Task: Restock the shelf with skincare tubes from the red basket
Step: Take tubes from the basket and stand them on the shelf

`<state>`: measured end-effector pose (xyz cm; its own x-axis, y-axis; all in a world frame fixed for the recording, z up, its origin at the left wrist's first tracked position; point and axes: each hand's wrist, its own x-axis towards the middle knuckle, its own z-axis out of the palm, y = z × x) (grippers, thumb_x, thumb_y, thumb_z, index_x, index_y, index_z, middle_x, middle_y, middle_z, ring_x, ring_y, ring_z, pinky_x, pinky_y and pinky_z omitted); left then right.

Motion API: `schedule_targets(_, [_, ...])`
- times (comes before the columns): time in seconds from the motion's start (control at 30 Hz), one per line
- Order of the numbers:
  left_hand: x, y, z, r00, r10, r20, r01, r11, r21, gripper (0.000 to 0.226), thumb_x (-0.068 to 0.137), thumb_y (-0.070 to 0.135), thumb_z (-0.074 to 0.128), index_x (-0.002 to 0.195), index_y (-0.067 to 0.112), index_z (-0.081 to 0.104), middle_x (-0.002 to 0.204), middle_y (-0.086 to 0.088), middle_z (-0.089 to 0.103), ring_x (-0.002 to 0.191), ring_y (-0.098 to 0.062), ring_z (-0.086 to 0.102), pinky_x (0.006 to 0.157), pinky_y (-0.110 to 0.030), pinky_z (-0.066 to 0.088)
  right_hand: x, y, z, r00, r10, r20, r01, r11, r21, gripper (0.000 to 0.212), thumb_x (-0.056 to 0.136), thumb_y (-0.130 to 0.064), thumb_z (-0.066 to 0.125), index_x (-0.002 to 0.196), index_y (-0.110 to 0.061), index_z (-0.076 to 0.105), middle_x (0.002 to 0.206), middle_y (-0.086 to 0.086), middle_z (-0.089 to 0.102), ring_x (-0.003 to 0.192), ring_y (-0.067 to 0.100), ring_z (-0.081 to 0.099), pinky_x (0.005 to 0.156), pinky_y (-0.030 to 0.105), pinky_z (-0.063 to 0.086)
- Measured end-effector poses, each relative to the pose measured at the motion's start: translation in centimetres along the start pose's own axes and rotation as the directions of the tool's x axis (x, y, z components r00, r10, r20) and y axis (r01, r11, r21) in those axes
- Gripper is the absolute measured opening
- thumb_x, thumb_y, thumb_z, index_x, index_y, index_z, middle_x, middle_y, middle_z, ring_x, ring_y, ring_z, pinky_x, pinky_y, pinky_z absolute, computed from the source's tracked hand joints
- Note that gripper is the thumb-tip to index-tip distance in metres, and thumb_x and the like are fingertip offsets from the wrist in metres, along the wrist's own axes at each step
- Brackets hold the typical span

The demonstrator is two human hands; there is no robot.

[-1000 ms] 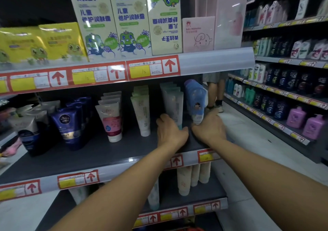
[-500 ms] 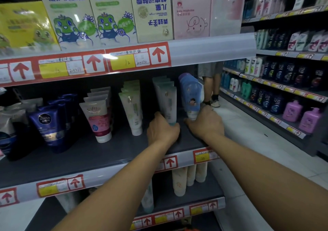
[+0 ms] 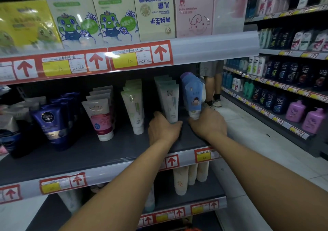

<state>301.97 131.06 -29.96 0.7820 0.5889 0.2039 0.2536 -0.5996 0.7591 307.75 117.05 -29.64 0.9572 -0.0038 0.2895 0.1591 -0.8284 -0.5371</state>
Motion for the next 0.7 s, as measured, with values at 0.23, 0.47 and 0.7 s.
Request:
schedule_targets(0.23, [0.01,-0.13,-0.05,1.0,0.004,-0.006,-0.004,1.0,-0.014,0.057,0.08,0.041,0.083,0.123,0.016,0.055,0.128,-0.008,0.067,0.115,-0.03,0.067,0.083,-0.036,0.056,0.04,0.08,0.29,0.998,0.045,-0.053,-0.046,0.999,-0.003,0.039,0.089,-0.045,0.068,0.108,-0.012,0.067,0.104,0.013,0.07,0.093,0.032,0.068,0.063,0.031,0.042])
schedule_targets(0.47, [0.18,-0.28,0.19,1.0,0.006,-0.014,-0.006,1.0,-0.012,0.06,0.08,0.044,0.086,0.124,0.017,0.055,0.131,-0.008,0.066,0.118,-0.03,0.066,0.087,-0.039,0.057,0.16,0.25,0.6,0.997,0.036,-0.07,-0.037,0.999,-0.008,0.037,0.091,-0.045,0.065,0.106,-0.011,0.07,0.102,0.013,0.071,0.09,0.032,0.068,0.062,0.031,0.041])
schedule_targets(0.7, [0.11,-0.37,0.17,1.0,0.017,0.006,-0.017,0.999,0.029,0.074,0.077,0.041,0.091,0.132,0.011,0.052,0.137,-0.013,0.061,0.125,-0.033,0.062,0.098,-0.043,0.056,-0.3,0.17,0.49,0.993,0.052,-0.103,-0.045,0.997,0.067,0.037,0.086,-0.046,0.067,0.101,-0.012,0.067,0.097,0.011,0.069,0.076,0.027,0.058,0.06,0.031,0.041])
